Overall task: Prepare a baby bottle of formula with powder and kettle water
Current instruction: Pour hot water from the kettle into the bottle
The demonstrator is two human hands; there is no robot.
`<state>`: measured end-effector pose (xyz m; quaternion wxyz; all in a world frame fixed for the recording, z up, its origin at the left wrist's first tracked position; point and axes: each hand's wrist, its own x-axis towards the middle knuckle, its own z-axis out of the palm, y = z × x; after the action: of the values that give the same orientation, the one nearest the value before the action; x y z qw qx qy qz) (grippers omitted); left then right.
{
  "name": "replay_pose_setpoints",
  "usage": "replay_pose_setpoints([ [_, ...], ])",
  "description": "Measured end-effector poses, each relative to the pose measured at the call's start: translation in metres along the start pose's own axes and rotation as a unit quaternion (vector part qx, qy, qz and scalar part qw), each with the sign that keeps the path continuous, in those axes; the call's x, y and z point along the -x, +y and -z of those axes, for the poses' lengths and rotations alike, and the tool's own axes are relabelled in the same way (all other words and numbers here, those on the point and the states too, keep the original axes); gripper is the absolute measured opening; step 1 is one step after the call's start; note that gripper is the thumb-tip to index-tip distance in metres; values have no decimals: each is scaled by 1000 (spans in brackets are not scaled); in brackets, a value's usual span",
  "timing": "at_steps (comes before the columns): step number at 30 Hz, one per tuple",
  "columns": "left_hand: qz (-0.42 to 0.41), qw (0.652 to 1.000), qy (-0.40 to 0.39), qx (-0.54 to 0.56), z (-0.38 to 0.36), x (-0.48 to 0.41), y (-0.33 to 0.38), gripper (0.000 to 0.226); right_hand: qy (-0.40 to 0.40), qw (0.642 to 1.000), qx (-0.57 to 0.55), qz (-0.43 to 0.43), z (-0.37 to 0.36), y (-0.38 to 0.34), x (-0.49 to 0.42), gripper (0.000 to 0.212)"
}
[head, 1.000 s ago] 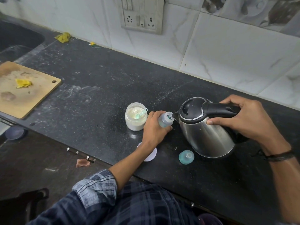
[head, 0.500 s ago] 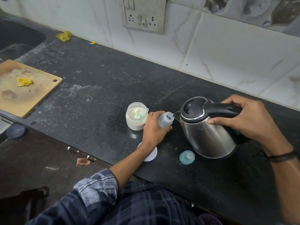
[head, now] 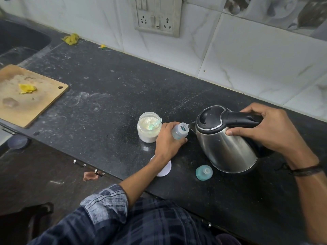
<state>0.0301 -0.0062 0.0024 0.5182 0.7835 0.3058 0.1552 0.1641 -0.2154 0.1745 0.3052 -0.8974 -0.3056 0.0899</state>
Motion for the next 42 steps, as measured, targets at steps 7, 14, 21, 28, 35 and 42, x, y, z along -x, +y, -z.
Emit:
replay_pose_setpoints([
  [7,-1,1000,-1,-5,0,-1,1,60,-3,1000,4,1,-1,0,-3,71],
  [14,-1,1000,-2,-11,0,-1,1,61,-6,1000,6,0,0,0,-5,73],
  [21,0,1000,-2,-16,1,-2,1,60,-5,1000,5,-3,-1,1,-5,75],
  [28,0,1000,0,-9,1,0,2,59,-5,1000,5,-9,-1,0,-5,74],
  [35,2,1000,0,-2,1,1,2,58,-14,1000,-2,-10,0,-4,-3,75],
  [42,5,1000,1,6,0,3,1,57,-16,1000,8,-7,-2,-4,-4,76],
])
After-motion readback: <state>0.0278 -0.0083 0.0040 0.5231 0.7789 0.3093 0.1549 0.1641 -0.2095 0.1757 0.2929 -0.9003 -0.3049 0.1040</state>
